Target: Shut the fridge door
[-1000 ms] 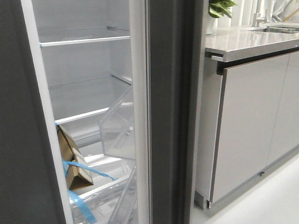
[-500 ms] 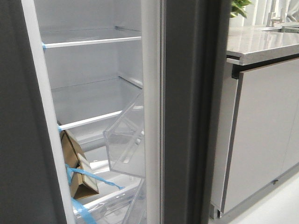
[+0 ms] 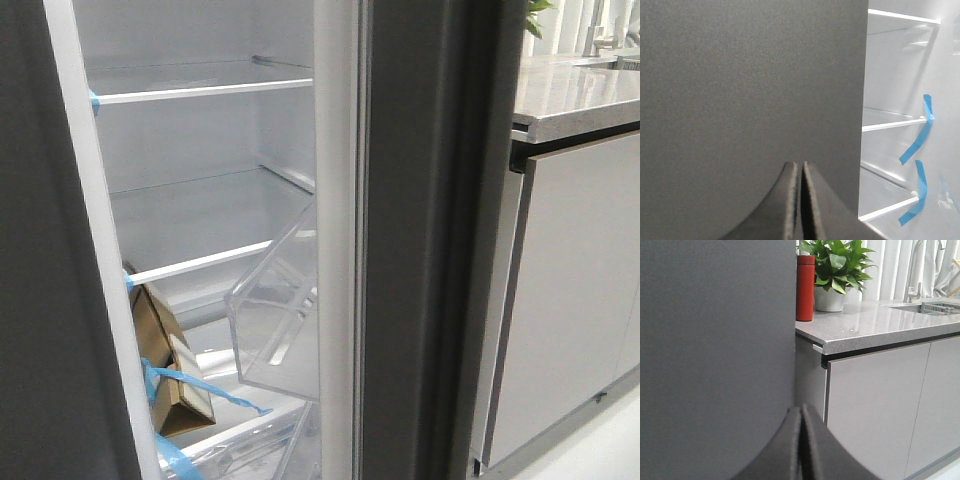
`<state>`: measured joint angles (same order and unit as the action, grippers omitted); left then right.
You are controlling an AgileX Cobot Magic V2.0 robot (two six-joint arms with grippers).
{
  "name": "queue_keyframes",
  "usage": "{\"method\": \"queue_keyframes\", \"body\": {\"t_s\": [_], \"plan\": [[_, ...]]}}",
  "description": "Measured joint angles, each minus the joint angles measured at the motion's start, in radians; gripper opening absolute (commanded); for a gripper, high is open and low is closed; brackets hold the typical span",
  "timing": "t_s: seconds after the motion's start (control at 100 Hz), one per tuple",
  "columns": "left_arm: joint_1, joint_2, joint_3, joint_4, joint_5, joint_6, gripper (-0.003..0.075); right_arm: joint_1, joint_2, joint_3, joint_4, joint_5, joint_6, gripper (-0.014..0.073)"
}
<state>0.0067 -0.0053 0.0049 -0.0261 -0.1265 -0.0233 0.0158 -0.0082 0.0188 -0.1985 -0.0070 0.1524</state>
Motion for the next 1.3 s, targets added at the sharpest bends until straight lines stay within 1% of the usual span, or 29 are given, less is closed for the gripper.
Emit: {"method": "queue_keyframes", "body": {"t_s": [0.38,0.43,0.51,0.59,0.67,0.81,0.95,1.2,1.3], "plan": [[0.000,0.000,0.000,0.000,0.000,0.000,-0.0020,0.000,0.000,0.000,0.000,-0.007,0.000,-0.0046],[0.000,0.000,0.000,0.000,0.000,0.000,-0.0020,0.000,0.000,0.000,0.021,-0.026,0.006,-0.0046],[0.000,0.000,0.000,0.000,0.000,0.000,-0.0020,0.000,0.000,0.000,0.107,-0.037,0.020,-0.0046],[0.000,0.000,0.000,0.000,0.000,0.000,-0.0020,0.000,0.000,-0.013,0.182,0.007,0.026,-0.0046],[0.000,0.000,0.000,0.000,0.000,0.000,-0.0020,0.000,0.018,-0.073,0.223,0.104,0.026,-0.0046],[0.000,0.000,0.000,0.000,0.000,0.000,-0.0020,0.000,0.126,-0.229,0.280,0.239,0.028,-0.0046],[0.000,0.000,0.000,0.000,0.000,0.000,-0.0020,0.000,0.262,-0.363,0.348,0.271,0.028,-0.0046],[0.000,0.000,0.000,0.000,0.000,0.000,-0.0020,0.000,0.510,-0.552,0.417,0.349,0.028,-0.0046],[0.000,0.000,0.000,0.000,0.000,0.000,-0.0020,0.000,0.611,-0.613,0.485,0.391,0.028,-0.0046]]}}
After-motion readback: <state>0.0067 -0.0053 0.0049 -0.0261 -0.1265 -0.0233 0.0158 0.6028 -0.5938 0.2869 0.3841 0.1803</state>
